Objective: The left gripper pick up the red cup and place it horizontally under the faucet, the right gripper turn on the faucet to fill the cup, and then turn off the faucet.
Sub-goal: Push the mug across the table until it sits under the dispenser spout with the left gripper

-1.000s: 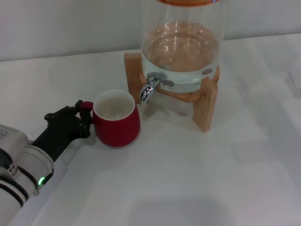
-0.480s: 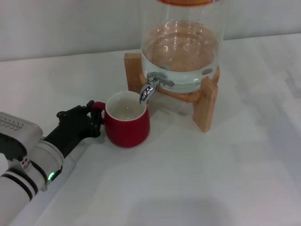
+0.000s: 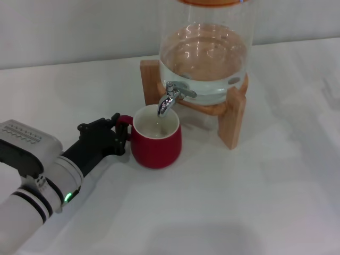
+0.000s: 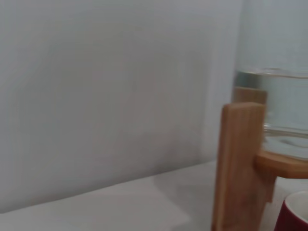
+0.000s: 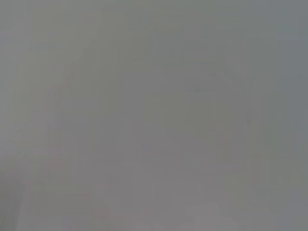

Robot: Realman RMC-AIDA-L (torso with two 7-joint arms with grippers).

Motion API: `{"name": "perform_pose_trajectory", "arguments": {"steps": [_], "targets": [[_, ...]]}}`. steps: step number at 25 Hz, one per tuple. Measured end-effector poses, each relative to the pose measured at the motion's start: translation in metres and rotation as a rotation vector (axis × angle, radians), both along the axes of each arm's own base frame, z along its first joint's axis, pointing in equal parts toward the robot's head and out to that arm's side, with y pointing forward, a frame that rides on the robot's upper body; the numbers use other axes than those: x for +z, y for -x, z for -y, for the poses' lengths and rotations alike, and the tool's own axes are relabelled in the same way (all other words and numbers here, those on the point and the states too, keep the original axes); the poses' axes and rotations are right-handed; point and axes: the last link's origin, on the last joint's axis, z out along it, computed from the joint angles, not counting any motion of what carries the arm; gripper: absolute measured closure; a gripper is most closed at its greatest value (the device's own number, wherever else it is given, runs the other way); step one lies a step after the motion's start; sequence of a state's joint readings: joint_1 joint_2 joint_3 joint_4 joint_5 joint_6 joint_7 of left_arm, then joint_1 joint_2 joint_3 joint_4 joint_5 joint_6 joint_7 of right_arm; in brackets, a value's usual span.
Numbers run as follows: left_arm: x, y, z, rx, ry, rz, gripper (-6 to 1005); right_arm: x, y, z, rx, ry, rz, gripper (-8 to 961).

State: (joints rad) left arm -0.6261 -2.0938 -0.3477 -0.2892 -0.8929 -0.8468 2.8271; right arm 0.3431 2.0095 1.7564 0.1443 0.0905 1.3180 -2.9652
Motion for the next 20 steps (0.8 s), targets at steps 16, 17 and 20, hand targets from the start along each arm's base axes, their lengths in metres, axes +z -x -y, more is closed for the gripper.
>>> {"name": "perform_pose_trajectory", "arguments": {"steps": [16, 17, 20], "targets": [[-0.0033, 0.0046, 0.0098, 0.005, 0.016, 0.003, 845, 0.0003, 0.0006, -0.0020, 0.000, 0.002, 0.001, 272], [-0.0030, 0.0051, 0.0099, 0.006, 0.016, 0.003, 845, 0.0003, 0.0005, -0.0019, 0.000, 0.002, 0.001, 272], [-0.0024, 0.0065, 0.0098, 0.010, 0.015, 0.000, 845, 0.0002, 0.0004, -0.0017, 0.000, 0.002, 0.001, 272]]}}
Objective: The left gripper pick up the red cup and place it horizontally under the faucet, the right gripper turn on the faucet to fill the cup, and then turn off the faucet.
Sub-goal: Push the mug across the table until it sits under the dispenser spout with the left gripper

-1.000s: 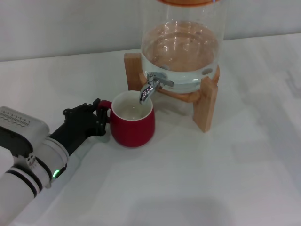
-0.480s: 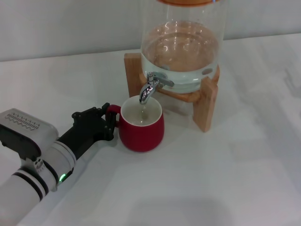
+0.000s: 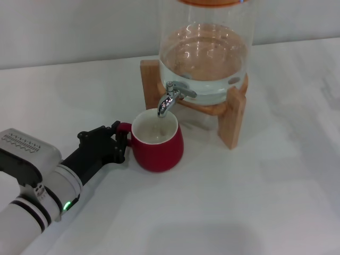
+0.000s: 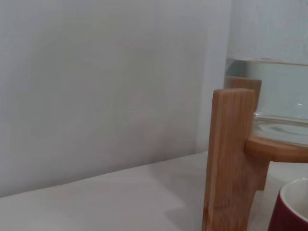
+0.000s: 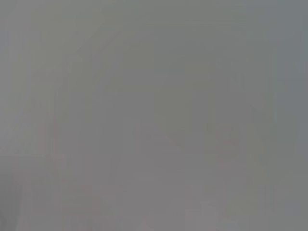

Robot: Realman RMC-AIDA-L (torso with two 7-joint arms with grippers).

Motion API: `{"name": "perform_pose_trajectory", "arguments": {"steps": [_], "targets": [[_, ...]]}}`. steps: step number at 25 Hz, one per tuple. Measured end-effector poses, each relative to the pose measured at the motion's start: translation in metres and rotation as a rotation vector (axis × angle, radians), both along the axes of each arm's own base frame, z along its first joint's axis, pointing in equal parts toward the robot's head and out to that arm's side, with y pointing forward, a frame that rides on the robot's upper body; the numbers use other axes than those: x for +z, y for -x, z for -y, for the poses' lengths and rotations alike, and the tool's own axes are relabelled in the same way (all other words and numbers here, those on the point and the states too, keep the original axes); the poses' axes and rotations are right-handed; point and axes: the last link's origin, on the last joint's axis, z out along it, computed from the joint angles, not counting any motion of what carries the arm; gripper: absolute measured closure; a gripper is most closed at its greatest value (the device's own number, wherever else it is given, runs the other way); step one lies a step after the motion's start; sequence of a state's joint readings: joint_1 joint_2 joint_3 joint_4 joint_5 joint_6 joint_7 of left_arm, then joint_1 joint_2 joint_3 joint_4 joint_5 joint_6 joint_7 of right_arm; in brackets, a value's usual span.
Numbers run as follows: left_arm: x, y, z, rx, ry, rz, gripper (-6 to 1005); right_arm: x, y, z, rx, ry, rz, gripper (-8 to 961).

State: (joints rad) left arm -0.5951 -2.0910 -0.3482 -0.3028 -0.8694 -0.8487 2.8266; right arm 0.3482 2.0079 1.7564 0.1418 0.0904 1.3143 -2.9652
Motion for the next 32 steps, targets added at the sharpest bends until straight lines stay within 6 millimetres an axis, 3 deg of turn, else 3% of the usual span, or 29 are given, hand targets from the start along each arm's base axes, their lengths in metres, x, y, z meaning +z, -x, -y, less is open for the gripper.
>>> {"name": "perform_pose_trajectory", "arguments": {"steps": [7, 21, 32], "targets": [[0.001, 0.000, 0.000, -0.003, 0.000, 0.002, 855, 0.000, 0.000, 0.001, 0.001, -0.002, 0.000, 272], [-0.001, 0.001, 0.008, 0.004, 0.004, 0.032, 542, 0.001, -0.001, 0.002, -0.002, -0.002, 0.001, 272], [0.001, 0.007, 0.018, 0.014, -0.008, 0.057, 540, 0.001, -0.002, 0.001, -0.008, 0.003, 0.002, 273]]}}
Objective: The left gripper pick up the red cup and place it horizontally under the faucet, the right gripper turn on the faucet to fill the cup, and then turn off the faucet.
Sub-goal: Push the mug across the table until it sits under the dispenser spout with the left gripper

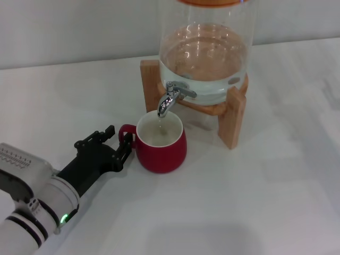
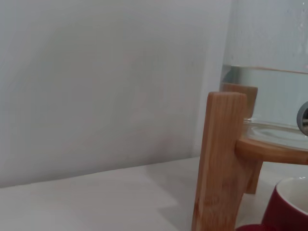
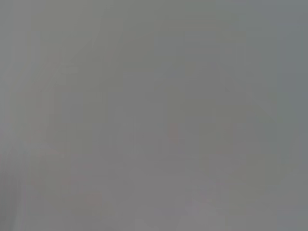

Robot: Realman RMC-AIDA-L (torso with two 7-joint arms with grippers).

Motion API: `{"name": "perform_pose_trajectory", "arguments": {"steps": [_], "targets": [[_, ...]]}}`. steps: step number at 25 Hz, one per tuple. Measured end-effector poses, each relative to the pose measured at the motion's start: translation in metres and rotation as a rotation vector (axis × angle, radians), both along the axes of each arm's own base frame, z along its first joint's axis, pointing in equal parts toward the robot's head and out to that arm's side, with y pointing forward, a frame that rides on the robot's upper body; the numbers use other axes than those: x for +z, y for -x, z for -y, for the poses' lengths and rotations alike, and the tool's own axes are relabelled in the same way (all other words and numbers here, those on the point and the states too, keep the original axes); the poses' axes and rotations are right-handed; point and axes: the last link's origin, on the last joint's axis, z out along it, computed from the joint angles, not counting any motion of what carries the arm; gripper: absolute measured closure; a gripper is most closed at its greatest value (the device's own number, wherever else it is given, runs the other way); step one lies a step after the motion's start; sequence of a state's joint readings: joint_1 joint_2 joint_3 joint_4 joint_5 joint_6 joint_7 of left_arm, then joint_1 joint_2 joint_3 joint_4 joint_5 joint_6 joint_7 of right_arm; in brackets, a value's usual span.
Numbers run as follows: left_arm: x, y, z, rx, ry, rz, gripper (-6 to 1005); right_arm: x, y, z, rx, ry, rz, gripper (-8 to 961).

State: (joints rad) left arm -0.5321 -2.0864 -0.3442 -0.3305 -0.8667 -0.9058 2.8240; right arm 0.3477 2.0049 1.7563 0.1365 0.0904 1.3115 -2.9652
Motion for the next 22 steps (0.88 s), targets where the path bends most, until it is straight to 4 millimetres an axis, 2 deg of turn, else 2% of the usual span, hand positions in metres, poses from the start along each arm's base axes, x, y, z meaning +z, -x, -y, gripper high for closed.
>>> {"name": "perform_pose_trajectory", "arguments": {"steps": [9, 22], "targets": [[0.000, 0.005, 0.010, 0.012, -0.002, 0.021, 542, 0.000, 0.000, 0.000, -0.003, 0.002, 0.000, 274], [0.002, 0.015, 0.045, -0.026, -0.005, 0.070, 541, -0.001, -0.002, 0.000, -0.013, 0.005, -0.002, 274]]}}
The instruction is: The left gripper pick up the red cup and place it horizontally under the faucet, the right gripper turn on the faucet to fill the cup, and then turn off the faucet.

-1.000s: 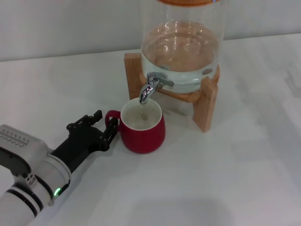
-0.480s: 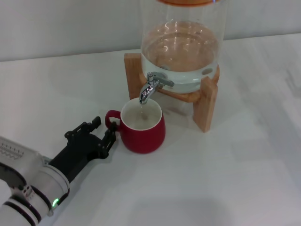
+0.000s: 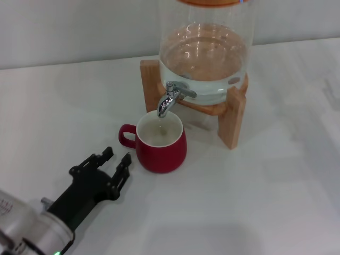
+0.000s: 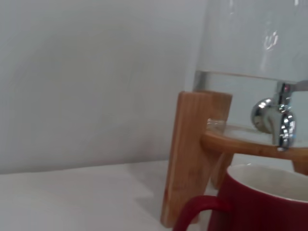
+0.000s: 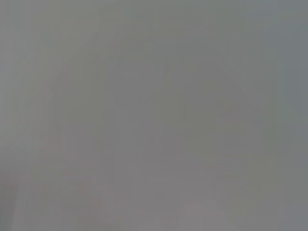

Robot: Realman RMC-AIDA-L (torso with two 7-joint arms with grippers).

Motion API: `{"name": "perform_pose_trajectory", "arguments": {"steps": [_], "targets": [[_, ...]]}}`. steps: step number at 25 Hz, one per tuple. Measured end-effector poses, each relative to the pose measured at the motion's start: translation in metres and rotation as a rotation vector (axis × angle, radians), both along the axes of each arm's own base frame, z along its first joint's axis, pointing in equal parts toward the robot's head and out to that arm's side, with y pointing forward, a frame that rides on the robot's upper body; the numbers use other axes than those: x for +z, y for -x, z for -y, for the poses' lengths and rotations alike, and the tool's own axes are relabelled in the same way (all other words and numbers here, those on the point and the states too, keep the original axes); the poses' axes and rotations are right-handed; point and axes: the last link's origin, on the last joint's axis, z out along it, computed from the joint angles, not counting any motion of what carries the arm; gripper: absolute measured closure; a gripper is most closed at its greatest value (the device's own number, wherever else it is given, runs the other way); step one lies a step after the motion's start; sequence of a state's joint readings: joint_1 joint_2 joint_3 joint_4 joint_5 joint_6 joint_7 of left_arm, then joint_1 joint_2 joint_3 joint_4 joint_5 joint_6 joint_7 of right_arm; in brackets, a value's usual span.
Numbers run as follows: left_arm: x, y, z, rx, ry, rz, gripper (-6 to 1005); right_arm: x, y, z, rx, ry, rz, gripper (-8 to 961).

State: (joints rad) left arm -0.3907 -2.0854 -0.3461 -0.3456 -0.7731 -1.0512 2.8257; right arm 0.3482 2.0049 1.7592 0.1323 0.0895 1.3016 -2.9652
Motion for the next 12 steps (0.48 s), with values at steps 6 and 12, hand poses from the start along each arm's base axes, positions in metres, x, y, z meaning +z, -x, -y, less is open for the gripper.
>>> {"name": "perform_pose_trajectory", "arguments": {"steps": [6, 12], "targets": [[0.019, 0.018, 0.027, -0.027, -0.072, 0.045, 542, -0.001, -0.003, 0.000, -0.021, 0.006, 0.008, 273], [0.052, 0.040, 0.042, 0.019, -0.238, 0.092, 540, -0.001, -0.004, 0.001, -0.030, 0.001, 0.005, 273]]}}
